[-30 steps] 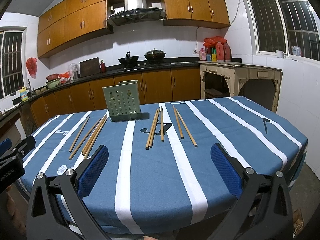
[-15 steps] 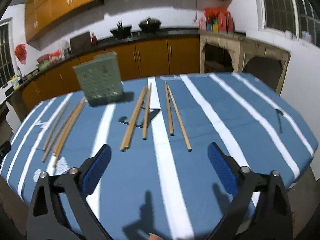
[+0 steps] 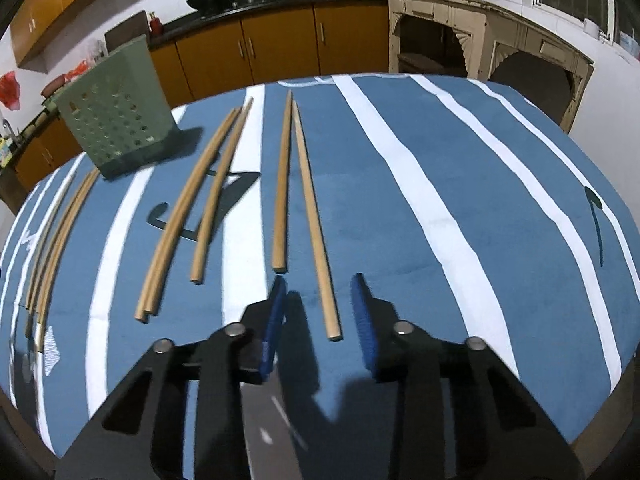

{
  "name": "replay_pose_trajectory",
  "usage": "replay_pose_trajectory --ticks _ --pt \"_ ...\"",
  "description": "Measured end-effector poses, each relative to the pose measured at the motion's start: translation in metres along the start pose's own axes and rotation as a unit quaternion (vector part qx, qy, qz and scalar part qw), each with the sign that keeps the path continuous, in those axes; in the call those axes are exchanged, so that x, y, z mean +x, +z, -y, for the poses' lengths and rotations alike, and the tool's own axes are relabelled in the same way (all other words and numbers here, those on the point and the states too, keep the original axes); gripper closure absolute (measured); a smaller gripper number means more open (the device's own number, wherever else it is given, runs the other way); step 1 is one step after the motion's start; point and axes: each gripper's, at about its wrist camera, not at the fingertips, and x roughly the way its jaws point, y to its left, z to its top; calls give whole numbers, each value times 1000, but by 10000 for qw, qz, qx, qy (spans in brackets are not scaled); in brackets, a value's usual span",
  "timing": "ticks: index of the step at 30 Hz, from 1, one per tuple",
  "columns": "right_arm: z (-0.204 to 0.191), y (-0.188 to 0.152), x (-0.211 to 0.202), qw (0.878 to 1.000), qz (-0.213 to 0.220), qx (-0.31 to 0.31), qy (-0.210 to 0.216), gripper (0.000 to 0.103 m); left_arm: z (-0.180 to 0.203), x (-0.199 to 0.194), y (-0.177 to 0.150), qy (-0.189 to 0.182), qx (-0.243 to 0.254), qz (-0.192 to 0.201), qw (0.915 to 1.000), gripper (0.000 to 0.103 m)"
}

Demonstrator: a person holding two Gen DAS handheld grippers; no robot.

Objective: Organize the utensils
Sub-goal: 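Lower the left gripper and close it on a wooden chopstick while the right gripper grasps another, then lift the held chopsticks upright with the left gripper while the right gripper lifts its chopstick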

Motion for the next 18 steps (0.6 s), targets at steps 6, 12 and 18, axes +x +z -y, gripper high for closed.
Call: replay_pose_trajectory --ticks 6,12,18 --pt "-4 4 6 9997 54 -201 -117 83 9 23 7 -110 349 -248 9990 58" --pt "-6 12 10 9998 30 -191 -59 90 18 52 15 -237 437 -621 9968 78" --pt "-4 14 12 9999 35 -140 -1 91 23 69 12 -272 490 -835 9949 93"
